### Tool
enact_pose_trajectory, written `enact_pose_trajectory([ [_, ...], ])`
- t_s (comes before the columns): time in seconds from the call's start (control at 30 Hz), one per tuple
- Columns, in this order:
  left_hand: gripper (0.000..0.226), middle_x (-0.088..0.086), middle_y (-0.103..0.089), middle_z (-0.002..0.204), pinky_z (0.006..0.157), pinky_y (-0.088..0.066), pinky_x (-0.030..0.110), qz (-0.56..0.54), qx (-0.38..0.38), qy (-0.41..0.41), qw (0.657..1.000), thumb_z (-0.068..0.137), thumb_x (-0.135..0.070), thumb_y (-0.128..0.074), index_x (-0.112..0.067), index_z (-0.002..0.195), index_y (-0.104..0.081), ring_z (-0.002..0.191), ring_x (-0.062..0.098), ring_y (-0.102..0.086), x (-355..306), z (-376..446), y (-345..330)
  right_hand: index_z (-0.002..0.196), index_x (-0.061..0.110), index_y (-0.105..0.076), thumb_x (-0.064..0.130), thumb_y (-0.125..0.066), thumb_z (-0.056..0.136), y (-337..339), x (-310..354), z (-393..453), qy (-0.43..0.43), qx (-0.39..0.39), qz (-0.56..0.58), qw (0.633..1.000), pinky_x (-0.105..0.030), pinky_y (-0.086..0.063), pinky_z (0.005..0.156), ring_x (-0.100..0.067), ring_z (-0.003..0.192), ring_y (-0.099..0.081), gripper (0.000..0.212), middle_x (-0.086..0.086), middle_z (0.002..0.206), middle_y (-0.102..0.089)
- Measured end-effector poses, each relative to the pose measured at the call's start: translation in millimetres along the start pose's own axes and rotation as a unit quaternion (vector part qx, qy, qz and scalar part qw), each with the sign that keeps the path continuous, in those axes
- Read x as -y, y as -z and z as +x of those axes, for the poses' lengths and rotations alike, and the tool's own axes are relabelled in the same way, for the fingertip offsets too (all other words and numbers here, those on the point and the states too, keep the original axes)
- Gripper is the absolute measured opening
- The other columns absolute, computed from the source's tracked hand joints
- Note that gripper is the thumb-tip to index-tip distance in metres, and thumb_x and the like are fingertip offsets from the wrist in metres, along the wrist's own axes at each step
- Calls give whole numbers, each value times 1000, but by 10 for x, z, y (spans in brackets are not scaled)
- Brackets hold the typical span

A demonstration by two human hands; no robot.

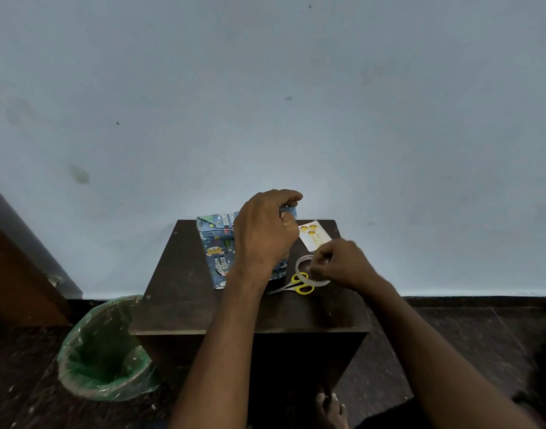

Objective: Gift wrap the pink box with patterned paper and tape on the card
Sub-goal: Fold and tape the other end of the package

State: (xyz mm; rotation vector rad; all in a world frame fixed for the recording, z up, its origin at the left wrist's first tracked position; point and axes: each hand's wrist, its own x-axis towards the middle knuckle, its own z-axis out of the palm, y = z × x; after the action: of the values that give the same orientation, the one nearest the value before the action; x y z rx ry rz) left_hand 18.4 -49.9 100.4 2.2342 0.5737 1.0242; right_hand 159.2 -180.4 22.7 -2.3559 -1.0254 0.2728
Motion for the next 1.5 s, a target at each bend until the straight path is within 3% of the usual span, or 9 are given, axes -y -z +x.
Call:
enact_pose_trajectory([
  [0.2, 43, -14, -79, 117, 96, -58, 30, -35, -6, 22, 999, 89, -8, -56, -28, 117, -82, 110, 6, -70, -9, -27, 10, 66, 16, -73, 23, -84, 75, -233, 16, 57, -13, 73, -95, 993, -35, -62, 67, -12, 74, -69, 16, 5, 70, -72],
  [0.33, 47, -13, -79, 116, 96, -58, 29, -54, -6, 19, 998, 84, -17, -47, -26, 115, -83, 109, 6, -71, -14, -51, 33, 61, 25, -68, 15, -73, 85, -88, 102, 26, -12, 19, -38, 999, -22, -43, 60, -10, 79, -63, 26, 10, 73, -68],
  [0.43, 44, -13, -79, 115, 93, -59, 30, -77, -9, 21, 997, 87, -9, -53, -25, 116, -82, 106, 5, -71, 26, -31, 36, 70, 19, -70, 15, -71, 89, 127, 210, -17, -33, -75, 146, 986, -26, -46, 64, -14, 77, -65, 19, 5, 75, -72],
  [0.6, 32, -11, -73, 124, 90, -56, 26, -64, -34, 10, 997, 94, -4, -63, -23, 113, -81, 113, 3, -65, 65, 1, 19, 85, -3, -61, 6, -65, 95, 339, 448, -192, -2, -123, 505, 854, -35, -60, 77, -32, 91, -73, 14, -32, 93, -69],
  [0.7, 19, -14, -73, 127, 95, -55, 29, -71, -24, 21, 997, 102, -21, -66, -26, 107, -83, 120, 2, -64, 43, 28, 38, 83, 2, -61, 7, -66, 87, 318, 561, -314, 138, -186, 361, 904, -44, -58, 78, -37, 90, -69, 8, -20, 87, -68],
  [0.83, 34, -16, -77, 96, 81, -52, 28, -157, 41, 64, 985, 108, -46, -56, -25, 102, -82, 91, -3, -67, -52, 18, 197, 84, 12, -59, 15, -61, 77, 239, 642, -387, 307, -236, 140, 911, -40, -50, 71, -23, 82, -59, 8, 3, 85, -60],
  [1.03, 36, -14, -79, 112, 101, -58, 37, -211, 107, 72, 969, 93, -47, -66, -31, 123, -78, 109, 4, -72, -23, 21, 249, 80, 9, -52, 6, -61, 71, 244, 627, -341, 348, -248, 52, 903, -40, -46, 71, -26, 88, -53, 13, 1, 84, -53],
  [1.23, 22, -13, -77, 88, 81, -58, 28, -215, 74, 56, 972, 97, -21, -77, -32, 114, -81, 88, 7, -74, 3, 22, 253, 81, 12, -53, 6, -62, 65, 260, 650, -348, 365, -251, -82, 893, -30, -47, 67, -29, 101, -58, 19, -2, 88, -59],
  [1.5, 28, -8, -82, 103, 83, -56, 23, -274, 119, 89, 950, 112, -22, -54, -23, 135, -71, 90, 5, -73, -15, 68, 311, 80, 8, -58, 11, -63, 76, 259, 688, -347, 401, -242, -104, 877, -38, -52, 86, -35, 111, -60, 7, -7, 89, -62],
])
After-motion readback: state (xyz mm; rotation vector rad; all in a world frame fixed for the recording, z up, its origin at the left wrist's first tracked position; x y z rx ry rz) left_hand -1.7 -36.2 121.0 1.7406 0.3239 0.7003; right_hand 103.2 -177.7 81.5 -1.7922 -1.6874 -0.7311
